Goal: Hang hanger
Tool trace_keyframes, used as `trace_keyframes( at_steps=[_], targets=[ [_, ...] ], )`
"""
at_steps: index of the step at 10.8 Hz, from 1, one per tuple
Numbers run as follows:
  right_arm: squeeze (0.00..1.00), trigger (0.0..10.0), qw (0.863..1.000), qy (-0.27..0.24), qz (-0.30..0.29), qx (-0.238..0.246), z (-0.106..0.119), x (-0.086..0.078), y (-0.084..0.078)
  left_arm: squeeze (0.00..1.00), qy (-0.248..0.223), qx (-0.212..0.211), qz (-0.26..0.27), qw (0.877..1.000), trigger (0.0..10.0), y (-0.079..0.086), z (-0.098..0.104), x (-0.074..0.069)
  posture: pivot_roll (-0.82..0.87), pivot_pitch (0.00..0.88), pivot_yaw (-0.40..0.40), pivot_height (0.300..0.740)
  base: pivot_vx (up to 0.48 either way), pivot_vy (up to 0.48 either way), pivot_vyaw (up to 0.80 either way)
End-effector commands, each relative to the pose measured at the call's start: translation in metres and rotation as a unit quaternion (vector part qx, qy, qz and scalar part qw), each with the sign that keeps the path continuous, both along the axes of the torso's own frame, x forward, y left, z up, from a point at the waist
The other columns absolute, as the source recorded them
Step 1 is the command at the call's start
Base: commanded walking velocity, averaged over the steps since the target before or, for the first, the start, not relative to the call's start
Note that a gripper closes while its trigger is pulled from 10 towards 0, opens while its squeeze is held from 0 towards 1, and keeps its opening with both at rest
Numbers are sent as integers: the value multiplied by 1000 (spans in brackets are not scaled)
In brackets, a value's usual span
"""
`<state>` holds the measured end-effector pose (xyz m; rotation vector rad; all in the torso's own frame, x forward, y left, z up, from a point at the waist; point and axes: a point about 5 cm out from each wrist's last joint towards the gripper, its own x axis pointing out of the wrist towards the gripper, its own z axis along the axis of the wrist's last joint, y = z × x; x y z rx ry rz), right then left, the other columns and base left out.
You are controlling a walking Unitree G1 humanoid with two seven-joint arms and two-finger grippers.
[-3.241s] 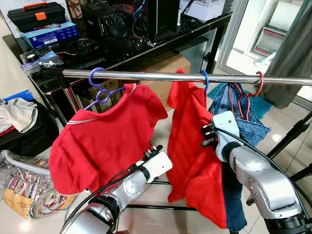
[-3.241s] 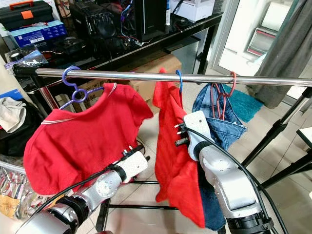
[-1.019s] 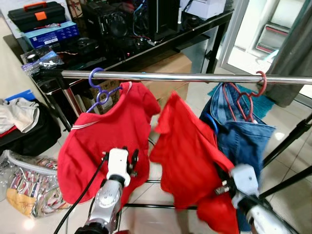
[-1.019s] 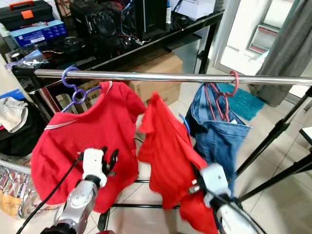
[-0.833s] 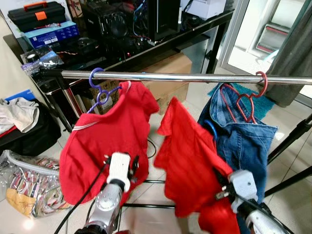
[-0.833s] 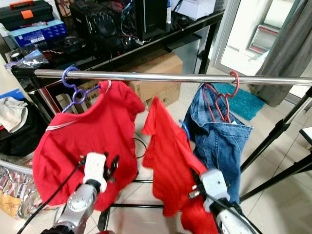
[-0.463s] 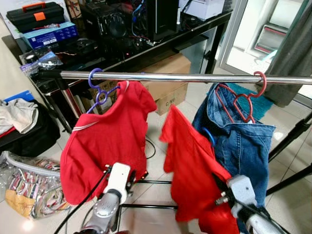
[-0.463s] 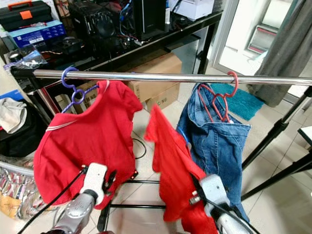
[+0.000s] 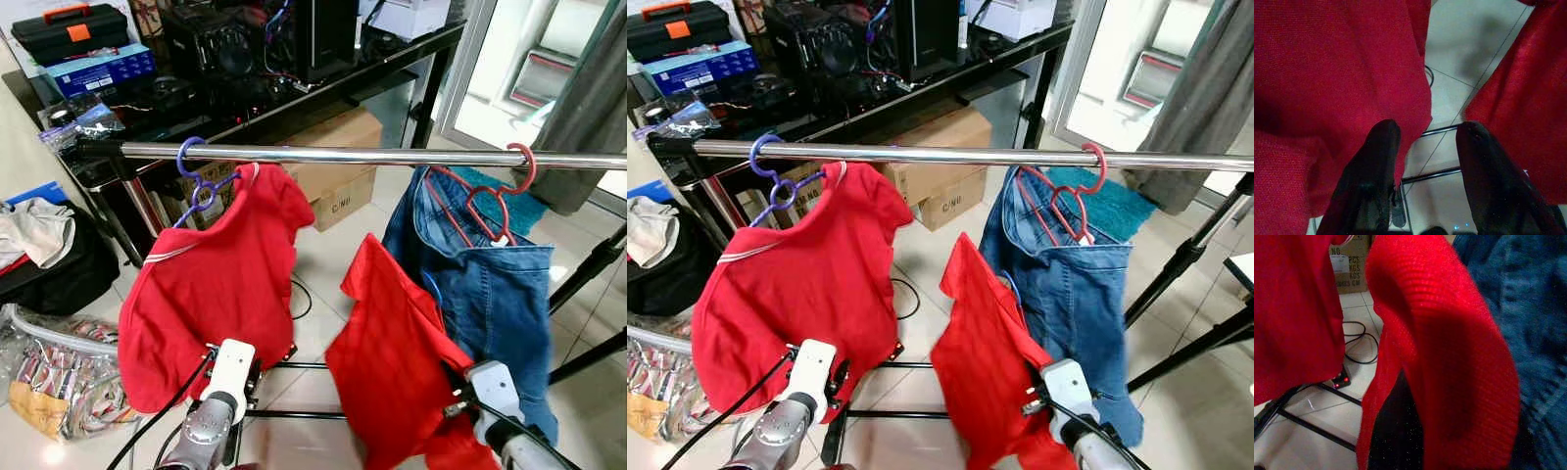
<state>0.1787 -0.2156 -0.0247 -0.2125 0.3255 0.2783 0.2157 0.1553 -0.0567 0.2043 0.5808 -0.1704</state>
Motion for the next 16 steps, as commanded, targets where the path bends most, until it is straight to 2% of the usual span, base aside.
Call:
trace_keyframes(
  at_steps=[1,10,12,14,16],
  targets=[
    [0,10000,1000,-18,5,-2,3,5,2,0,7,11,0,1000,10000,2,-1,1,40,0,26,740,0,0,0],
    [0,10000,1000,-28,4,3,-2,9,3,0,-3,4,-10,1000,10000,-6,5,11,41,0,24,740,0,0,0],
    [0,10000,1000,-24,8,6,-4,9,4,0,-5,10,-17,1000,10000,-7,6,12,42,0,26,740,0,0,-588],
    [0,10000,999,-29,12,7,-3,9,6,0,-5,15,-22,1000,10000,-7,6,13,40,0,29,740,0,-480,-756],
    [0,10000,999,-32,15,6,-2,10,7,0,-6,14,-22,1000,10000,-8,6,13,39,0,29,740,0,0,-750]
  ],
)
